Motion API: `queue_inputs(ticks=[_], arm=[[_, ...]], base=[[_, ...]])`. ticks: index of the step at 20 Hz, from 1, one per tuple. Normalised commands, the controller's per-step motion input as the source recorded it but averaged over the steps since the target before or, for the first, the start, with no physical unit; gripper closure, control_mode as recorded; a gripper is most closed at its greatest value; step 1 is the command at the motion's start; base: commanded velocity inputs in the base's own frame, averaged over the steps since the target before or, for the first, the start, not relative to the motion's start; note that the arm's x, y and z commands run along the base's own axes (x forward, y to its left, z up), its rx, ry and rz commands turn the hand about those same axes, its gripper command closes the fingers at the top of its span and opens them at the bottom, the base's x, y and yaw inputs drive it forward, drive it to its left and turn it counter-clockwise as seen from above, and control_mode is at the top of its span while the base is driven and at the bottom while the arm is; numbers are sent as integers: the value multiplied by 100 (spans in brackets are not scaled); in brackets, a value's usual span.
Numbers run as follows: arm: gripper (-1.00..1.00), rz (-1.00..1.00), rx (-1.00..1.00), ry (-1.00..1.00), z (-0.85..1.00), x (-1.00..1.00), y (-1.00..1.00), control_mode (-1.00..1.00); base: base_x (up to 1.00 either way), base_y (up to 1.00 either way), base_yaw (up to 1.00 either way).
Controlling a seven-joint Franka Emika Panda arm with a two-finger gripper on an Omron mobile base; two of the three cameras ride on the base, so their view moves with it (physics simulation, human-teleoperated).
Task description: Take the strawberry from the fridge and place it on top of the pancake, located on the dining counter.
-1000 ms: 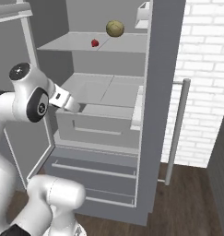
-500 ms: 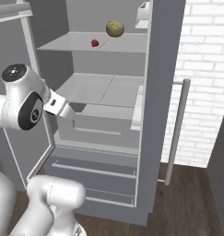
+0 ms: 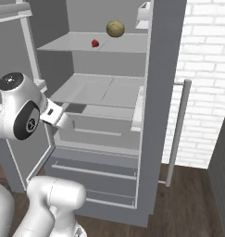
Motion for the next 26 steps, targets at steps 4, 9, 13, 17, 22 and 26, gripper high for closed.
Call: queue_inputs(ticks=[4,9,13,17,22,26], arm=[[-100,0,0,0,0,0,0,100],[-100,0,0,0,0,0,0,100],[-100,0,0,0,0,0,0,100],[-100,0,0,0,0,0,0,100],[-100,0,0,0,0,0,0,100],[-100,0,0,0,0,0,0,100]], base=[[86,3,-4],[68,0,-3],[55,0,-1],[39,0,0],[45,0,0],[48,0,0]])
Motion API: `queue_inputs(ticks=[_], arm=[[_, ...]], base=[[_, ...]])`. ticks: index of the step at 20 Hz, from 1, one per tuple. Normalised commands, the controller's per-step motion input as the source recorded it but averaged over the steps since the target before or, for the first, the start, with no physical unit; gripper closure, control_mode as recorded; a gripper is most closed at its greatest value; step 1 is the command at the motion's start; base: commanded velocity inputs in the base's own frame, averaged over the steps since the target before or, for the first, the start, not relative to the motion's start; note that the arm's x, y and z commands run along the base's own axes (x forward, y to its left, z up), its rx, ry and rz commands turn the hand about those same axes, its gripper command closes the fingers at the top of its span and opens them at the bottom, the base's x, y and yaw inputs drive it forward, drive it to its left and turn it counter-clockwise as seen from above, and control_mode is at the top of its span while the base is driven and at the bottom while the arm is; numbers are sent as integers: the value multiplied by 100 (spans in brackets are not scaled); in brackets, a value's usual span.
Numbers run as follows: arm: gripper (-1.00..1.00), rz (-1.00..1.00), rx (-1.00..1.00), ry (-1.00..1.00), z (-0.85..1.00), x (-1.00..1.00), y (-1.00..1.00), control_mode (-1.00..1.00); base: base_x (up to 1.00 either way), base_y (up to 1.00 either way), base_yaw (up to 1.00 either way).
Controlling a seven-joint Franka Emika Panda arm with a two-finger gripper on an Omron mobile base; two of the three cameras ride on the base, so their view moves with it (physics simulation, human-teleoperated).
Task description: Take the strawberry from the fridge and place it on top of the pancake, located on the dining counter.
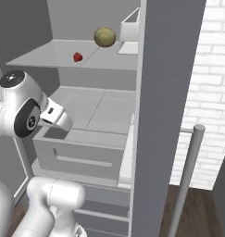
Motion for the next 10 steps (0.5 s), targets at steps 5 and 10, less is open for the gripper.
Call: queue_inputs(ticks=[5,10], arm=[[-100,0,0,-8,56,0,0,-100],[-100,0,0,-8,82,1,0,-100]], base=[[6,0,0],[0,0,0]])
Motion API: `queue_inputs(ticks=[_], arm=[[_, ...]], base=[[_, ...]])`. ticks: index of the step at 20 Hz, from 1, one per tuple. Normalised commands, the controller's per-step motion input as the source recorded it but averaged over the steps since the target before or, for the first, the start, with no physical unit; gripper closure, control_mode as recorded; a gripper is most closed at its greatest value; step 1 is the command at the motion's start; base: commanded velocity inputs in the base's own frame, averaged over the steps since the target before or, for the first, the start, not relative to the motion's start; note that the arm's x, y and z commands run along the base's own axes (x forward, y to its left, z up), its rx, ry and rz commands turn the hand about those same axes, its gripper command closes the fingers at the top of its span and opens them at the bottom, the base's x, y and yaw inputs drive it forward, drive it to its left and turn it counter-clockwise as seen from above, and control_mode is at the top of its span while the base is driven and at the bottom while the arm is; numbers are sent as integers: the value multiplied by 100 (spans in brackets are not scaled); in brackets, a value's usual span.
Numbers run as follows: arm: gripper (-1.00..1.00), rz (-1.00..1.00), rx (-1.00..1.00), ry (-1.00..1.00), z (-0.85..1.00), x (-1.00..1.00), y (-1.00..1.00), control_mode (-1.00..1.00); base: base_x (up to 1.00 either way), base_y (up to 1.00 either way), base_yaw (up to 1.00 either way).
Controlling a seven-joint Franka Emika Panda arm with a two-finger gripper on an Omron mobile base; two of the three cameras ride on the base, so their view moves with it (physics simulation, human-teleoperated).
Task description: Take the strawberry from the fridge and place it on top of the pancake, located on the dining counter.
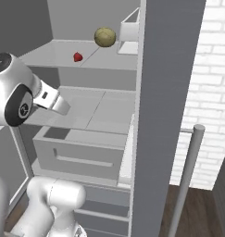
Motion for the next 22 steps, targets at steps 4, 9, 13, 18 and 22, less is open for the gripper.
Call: queue_inputs(ticks=[4,9,13,18,22], arm=[[-100,0,0,-5,72,18,1,-100],[-100,0,-1,-4,70,50,10,-100],[-100,2,0,-3,24,52,3,-100],[-100,4,0,-17,0,65,0,-100],[-100,6,0,-15,0,73,0,-100]], base=[[0,0,0],[0,0,0],[0,0,0],[0,0,0],[0,0,0]])
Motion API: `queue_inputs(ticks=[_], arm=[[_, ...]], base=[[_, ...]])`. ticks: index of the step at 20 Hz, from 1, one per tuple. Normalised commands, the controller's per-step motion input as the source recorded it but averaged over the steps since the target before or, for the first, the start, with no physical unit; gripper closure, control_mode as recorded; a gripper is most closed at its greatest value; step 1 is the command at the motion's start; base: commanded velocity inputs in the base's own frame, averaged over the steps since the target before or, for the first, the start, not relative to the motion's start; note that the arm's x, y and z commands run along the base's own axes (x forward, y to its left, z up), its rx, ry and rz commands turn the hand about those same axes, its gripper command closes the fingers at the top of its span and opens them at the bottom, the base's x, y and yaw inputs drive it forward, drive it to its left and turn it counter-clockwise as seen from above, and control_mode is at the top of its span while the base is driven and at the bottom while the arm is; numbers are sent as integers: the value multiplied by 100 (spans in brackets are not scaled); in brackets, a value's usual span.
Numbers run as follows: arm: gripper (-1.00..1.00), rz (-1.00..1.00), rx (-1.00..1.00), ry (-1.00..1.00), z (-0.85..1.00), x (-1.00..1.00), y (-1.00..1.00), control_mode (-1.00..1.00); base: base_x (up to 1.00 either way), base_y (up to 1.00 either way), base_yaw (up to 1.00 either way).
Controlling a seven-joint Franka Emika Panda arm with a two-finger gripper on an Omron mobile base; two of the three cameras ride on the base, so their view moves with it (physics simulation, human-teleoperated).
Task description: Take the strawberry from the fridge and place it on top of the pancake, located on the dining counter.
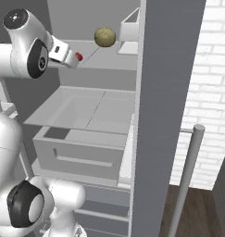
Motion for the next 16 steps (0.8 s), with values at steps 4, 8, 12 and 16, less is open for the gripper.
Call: queue_inputs(ticks=[4,8,12,16], arm=[[-100,4,0,-4,0,66,0,-100],[-100,0,0,5,2,59,1,-100],[-100,0,0,6,0,56,4,-100],[-100,0,-2,4,0,49,7,-100]], base=[[0,0,0],[0,0,0],[0,0,0],[0,0,0]])
